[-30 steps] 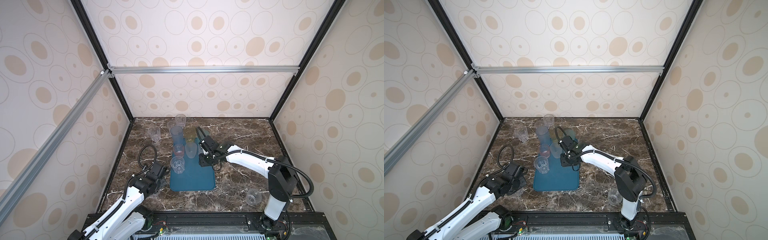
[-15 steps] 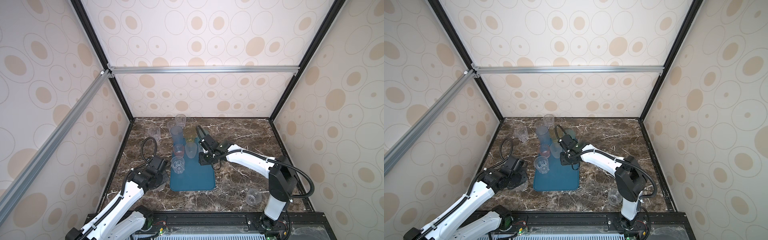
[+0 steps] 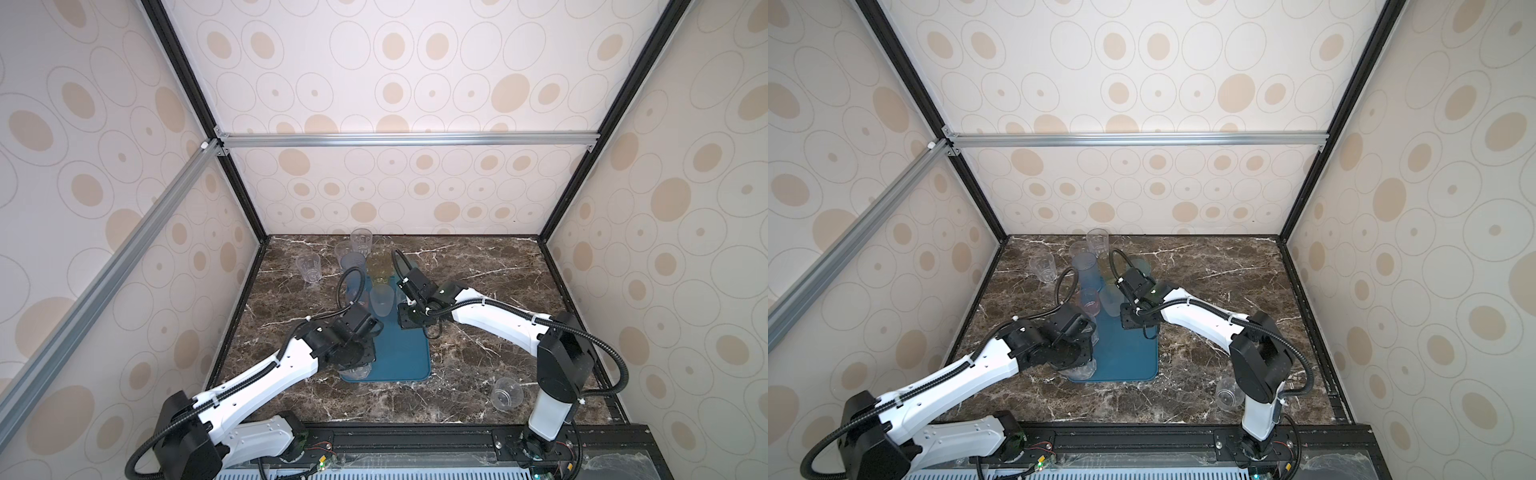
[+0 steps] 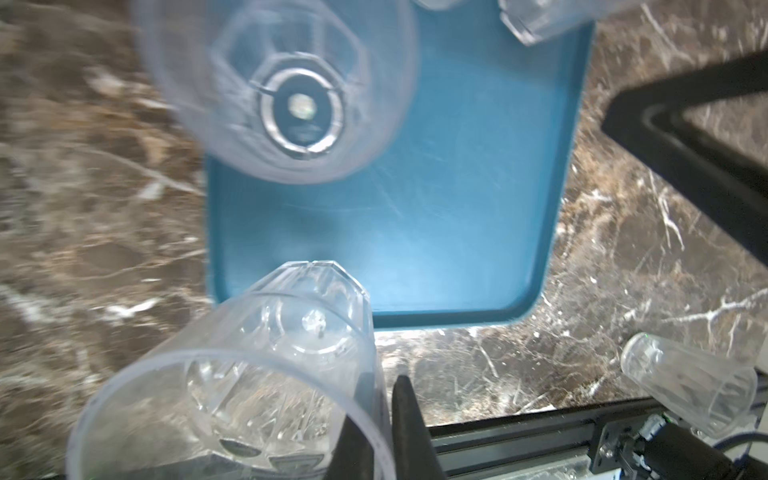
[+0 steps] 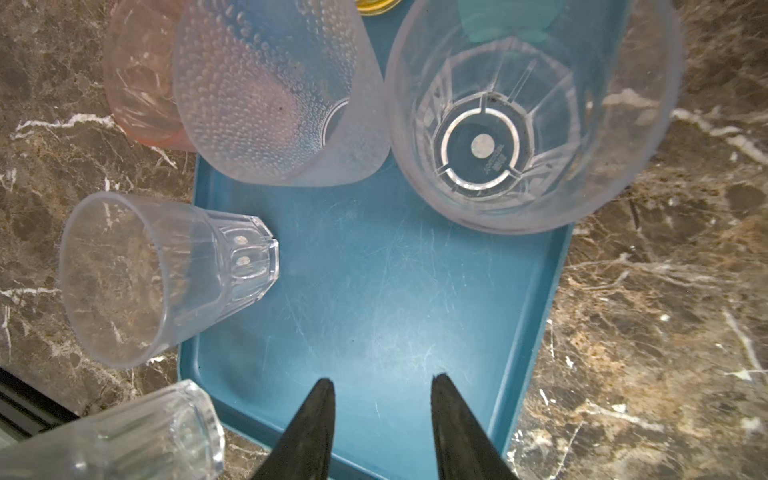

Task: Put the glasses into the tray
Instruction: 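Lower the clear glass onto the tray and open the left gripper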

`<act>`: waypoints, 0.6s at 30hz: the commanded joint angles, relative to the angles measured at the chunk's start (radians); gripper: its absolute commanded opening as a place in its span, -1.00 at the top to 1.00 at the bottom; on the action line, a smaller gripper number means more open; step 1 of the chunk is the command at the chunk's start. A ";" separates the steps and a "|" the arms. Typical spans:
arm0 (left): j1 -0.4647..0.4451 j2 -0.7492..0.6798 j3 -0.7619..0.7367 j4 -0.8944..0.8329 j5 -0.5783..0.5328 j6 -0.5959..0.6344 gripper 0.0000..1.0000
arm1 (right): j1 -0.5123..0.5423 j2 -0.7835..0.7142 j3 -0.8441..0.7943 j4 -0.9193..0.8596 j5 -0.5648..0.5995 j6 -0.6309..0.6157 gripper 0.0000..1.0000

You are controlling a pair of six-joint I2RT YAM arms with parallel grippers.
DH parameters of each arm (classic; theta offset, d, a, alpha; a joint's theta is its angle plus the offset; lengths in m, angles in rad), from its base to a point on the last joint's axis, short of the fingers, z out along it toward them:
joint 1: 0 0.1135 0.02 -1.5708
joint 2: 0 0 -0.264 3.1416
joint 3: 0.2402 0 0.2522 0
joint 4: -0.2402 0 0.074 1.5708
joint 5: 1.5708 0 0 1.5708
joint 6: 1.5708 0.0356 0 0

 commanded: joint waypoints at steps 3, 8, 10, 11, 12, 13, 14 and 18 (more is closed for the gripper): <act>-0.100 0.136 0.117 0.076 -0.017 -0.030 1.00 | -0.043 -0.028 -0.020 -0.021 0.020 0.019 0.17; -0.140 0.312 0.257 0.124 -0.027 0.062 1.00 | -0.134 -0.071 -0.105 0.024 -0.044 0.045 0.17; -0.141 0.392 0.315 0.126 -0.032 0.115 1.00 | -0.179 -0.093 -0.140 0.035 -0.060 0.053 0.17; -0.141 0.425 0.341 0.124 -0.033 0.137 1.00 | -0.198 -0.105 -0.153 0.040 -0.061 0.053 0.17; -0.141 0.460 0.370 0.121 -0.034 0.163 1.00 | -0.221 -0.119 -0.170 0.041 -0.061 0.053 0.17; -0.141 0.494 0.401 0.116 -0.037 0.189 1.00 | -0.241 -0.134 -0.185 0.042 -0.061 0.051 0.17; -0.141 0.521 0.424 0.110 -0.042 0.211 1.00 | -0.256 -0.143 -0.193 0.039 -0.059 0.047 0.17; -0.142 0.640 0.558 0.054 -0.090 0.308 1.00 | -0.319 -0.186 -0.233 0.029 -0.057 0.031 0.17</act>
